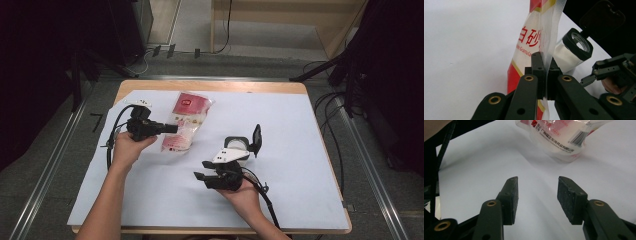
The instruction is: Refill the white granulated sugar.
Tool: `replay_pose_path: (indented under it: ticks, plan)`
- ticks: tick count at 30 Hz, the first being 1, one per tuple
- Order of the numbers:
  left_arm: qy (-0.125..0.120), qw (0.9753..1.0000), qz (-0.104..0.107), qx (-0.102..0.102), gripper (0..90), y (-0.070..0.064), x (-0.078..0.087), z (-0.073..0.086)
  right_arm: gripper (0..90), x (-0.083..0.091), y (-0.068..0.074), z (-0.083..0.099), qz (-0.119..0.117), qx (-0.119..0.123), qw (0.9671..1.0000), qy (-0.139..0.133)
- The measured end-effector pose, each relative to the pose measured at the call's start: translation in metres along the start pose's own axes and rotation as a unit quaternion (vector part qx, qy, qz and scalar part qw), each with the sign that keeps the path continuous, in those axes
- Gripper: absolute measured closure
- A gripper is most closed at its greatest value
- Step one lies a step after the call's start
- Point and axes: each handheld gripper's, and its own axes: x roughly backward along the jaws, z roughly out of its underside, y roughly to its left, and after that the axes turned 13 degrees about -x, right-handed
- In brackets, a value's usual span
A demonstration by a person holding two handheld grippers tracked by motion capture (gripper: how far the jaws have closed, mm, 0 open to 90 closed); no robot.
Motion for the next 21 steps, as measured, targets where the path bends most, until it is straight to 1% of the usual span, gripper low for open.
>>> replay_pose_path:
  ticks: [2,5,6,7,8,10,11,14,18,21]
  plan:
    - [-0.001,1.0,0.0,0.002,90.0,-0.001,0.001,0.002,52.1,0.002,0.0,0.0,-0.004,0.001,1.0,0.0]
    - [0.0,1.0,0.0,-0.001,90.0,-0.001,0.004,0.005,52.1,0.004,0.0,-0.001,-0.005,0.002,1.0,-0.002]
    - [-0.003,1.0,-0.002,-0.001,90.0,-0.002,0.004,0.007,52.0,0.004,-0.001,-0.001,-0.006,0.002,1.0,-0.002]
    - [-0.004,1.0,0.001,0.0,90.0,-0.002,0.005,0.008,52.1,0.005,-0.001,-0.001,-0.007,0.002,1.0,-0.001]
    - [-0.001,1.0,-0.001,-0.002,90.0,-0.003,0.006,0.009,51.9,0.006,-0.001,-0.001,-0.007,0.0,1.0,0.0]
    - [-0.005,1.0,0.0,0.003,90.0,-0.004,0.006,0.011,51.6,0.006,-0.003,-0.001,-0.015,-0.005,0.9999,0.005]
    - [-0.001,1.0,-0.003,-0.002,90.0,-0.005,0.006,0.011,51.9,0.006,-0.003,-0.001,-0.014,-0.006,0.9999,0.006]
    - [-0.001,1.0,-0.008,-0.005,90.0,-0.008,0.008,0.013,52.0,0.005,-0.004,0.0,-0.023,-0.008,0.9997,0.006]
    - [0.002,0.9998,-0.008,-0.017,90.0,-0.01,0.011,0.02,52.1,0.005,-0.004,0.0,-0.025,-0.004,0.9996,0.014]
    - [0.008,0.9997,-0.01,-0.022,89.9,-0.012,0.015,0.025,52.0,0.005,-0.004,-0.001,-0.027,-0.001,0.9995,0.018]
